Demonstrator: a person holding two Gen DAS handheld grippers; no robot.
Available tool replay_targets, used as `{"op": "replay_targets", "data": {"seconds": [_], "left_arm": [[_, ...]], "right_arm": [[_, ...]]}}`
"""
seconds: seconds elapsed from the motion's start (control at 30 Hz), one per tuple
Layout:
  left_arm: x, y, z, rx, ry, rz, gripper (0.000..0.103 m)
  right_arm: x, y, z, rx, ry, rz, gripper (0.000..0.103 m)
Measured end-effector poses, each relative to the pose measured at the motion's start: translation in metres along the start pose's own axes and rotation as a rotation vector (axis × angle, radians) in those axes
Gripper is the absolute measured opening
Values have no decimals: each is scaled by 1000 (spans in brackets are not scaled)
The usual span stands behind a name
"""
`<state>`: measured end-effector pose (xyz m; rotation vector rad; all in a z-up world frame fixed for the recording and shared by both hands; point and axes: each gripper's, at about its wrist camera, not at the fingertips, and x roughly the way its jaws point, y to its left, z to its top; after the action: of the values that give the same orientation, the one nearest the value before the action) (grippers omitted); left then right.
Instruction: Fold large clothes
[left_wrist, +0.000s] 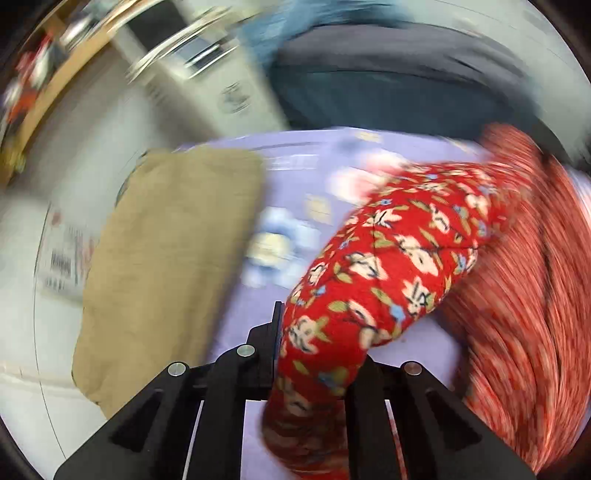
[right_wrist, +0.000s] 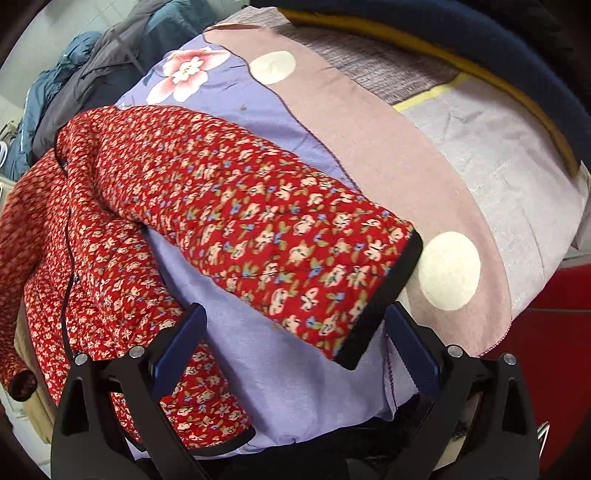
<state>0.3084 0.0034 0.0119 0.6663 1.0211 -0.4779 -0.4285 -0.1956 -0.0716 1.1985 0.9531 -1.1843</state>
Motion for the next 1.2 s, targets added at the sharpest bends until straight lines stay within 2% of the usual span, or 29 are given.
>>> {"op": "replay_targets", "data": {"seconds": [0.07,0.1,0.13,0.17,0.23,0.3,0.33,0.37,0.4,0.47,0.5,0.53,0.6,0.63,0.7,0.73,0.77,0.8,0.87,0.9,1.0,1.07,1.13,1.2], "left_arm": [[26,45,35,-139,56,-29,30],[36,55,46,-168,76,-41,34],[49,61,57,-194,107,-71,44],[58,64,62,-223,128,-83,61],[67,73,62,-306,134,-134,75],[80,80,64,-410,148,-219,79],[81,86,55,-476,157,-262,91],[78,97,40,-570,153,-305,95],[74,110,23,-666,137,-316,95],[64,124,-4,-765,126,-277,95],[60,128,-11,-773,116,-256,95],[51,130,-21,-758,90,-220,95],[36,120,-34,-689,55,-170,95],[32,110,-44,-631,49,-156,95],[33,98,-66,-538,56,-162,96],[34,79,-78,-480,71,-184,96],[35,69,-90,-452,83,-211,96],[37,51,-101,-413,101,-263,96],[38,13,-119,-322,140,-355,96],[47,0,-129,-278,149,-375,96],[44,-47,-159,-115,153,-446,96],[40,-72,-167,-19,136,-492,96],[37,-91,-170,72,113,-509,96],[37,-102,-173,115,107,-510,96]], "right_arm": [[-1,-6,2,25,-2,10,96],[-3,-9,3,40,-7,10,96],[-4,-12,4,51,-13,9,96],[-6,-16,5,66,-19,8,96],[-10,-28,7,99,-39,-11,96],[-15,-42,9,139,-53,-28,96],[-15,-53,11,174,-55,-23,96],[-15,-63,11,207,-49,-14,96],[-12,-72,11,244,-38,1,96],[-5,-83,8,296,-11,43,96],[1,-86,7,317,9,69,95],[9,-87,5,338,36,102,93],[24,-81,2,357,83,150,77],[28,-76,1,359,94,168,73],[39,-60,4,337,110,198,58],[41,-50,6,301,112,195,47],[41,-40,8,256,111,179,21],[36,-30,12,206,93,152,9],[10,-14,23,78,-11,82,8],[-7,-10,32,20,-68,50,7],[-59,-20,66,-56,-230,-38,7],[-87,-29,91,-90,-324,-92,7],[-100,-32,118,-111,-350,-126,7],[-98,-36,143,-52,-290,-121,17]]}}
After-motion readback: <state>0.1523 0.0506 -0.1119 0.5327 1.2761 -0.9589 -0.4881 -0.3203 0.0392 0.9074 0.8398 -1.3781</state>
